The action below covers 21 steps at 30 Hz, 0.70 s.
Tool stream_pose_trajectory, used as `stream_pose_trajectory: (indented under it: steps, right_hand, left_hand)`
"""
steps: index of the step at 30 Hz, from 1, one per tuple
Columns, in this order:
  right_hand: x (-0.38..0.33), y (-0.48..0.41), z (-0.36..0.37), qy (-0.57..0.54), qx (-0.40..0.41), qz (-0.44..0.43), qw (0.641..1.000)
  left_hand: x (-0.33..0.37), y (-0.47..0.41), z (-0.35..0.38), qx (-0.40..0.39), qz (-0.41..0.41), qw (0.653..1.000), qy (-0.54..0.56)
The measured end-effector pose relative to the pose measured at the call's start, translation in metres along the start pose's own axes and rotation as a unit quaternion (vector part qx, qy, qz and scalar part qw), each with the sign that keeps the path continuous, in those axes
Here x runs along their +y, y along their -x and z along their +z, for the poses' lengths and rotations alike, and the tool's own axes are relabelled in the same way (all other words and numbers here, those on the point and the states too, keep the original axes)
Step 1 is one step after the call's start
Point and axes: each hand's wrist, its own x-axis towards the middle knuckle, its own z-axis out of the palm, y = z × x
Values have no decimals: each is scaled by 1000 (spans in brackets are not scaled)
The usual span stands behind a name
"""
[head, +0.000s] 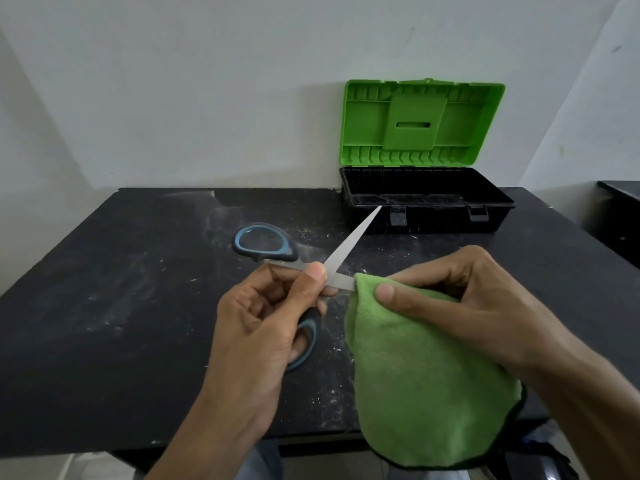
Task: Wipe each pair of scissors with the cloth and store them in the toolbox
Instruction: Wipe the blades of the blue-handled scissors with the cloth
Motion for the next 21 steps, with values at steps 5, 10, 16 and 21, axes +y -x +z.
stream_pose_trajectory:
  steps: [5, 10, 16, 21]
  right_hand:
    - [-3, -5, 12, -32, 20, -10, 999]
    - [-2, -1, -5, -23, 33, 9, 999]
    - [-3, -6, 15, -44, 15, -2, 999]
    - [-4, -5, 0, -43, 12, 5, 999]
  left_hand:
    - [-1, 0, 8, -11, 1, 1000, 6]
    - [6, -3, -5, 21, 0, 999, 48]
    - [-2, 1, 6, 6, -2, 999, 33]
    - [6, -1, -4, 29, 5, 998, 57]
